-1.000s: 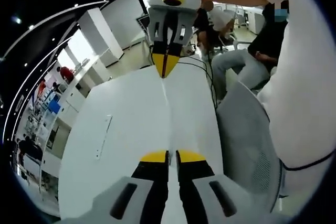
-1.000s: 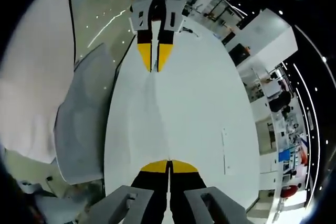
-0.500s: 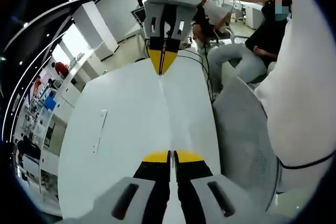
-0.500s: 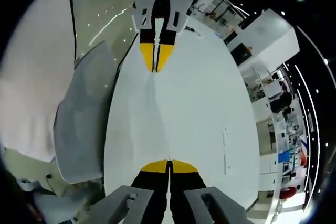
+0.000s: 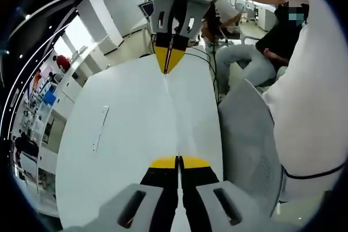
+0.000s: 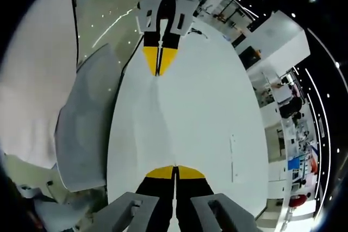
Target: Arrange the food packaging bags into a neat stack by flattening each bag and aligning their edges.
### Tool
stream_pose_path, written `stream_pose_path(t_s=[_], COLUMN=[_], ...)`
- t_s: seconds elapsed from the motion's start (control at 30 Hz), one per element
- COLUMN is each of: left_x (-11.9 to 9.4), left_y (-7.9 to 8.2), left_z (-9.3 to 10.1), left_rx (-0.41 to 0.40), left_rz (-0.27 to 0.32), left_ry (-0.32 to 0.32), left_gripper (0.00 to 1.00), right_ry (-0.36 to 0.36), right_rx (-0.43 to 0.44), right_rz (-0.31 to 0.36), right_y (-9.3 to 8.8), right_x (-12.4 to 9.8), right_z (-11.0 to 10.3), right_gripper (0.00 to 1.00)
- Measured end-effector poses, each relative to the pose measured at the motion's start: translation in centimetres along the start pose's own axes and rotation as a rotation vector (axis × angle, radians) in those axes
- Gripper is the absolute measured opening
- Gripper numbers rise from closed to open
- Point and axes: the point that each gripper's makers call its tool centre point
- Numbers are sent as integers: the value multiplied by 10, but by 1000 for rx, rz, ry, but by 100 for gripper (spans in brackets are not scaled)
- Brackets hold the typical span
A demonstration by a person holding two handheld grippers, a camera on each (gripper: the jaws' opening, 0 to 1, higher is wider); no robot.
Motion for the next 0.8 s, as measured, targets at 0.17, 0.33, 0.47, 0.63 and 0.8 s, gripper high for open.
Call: stream_pose_path(t_s=[0.17,0.33,0.47,0.63,0.8], left_x=[0,-1,-2,-2,-1], left_y=[0,0,-2,-4,-8], left_z=[-1,-1,-2,-4,-5], left_rx=[0,-8,-15,-18,-24], left_rz=[-7,-8,-10,-11,-12], left_ry=[5,2,2,11,13], left_gripper=[0,0,0,0,0], right_ry=[-2,6,9,6,27], right_rx=[15,54,89,113,111], right_rz=[18,59,99,128,163], right_y=[0,1,7,14,30], right_x=[0,0,-1,-1,-2], right_z=[2,4,6,6,-1], right_gripper=[0,0,0,5,7])
Point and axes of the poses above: the point that each gripper's makers call its tool centre point, and the gripper's own axes: x roughly forward along the fingers, z roughly to its right, y roughly out of its top, and after that the axes turned 7 degrees about x, right-handed
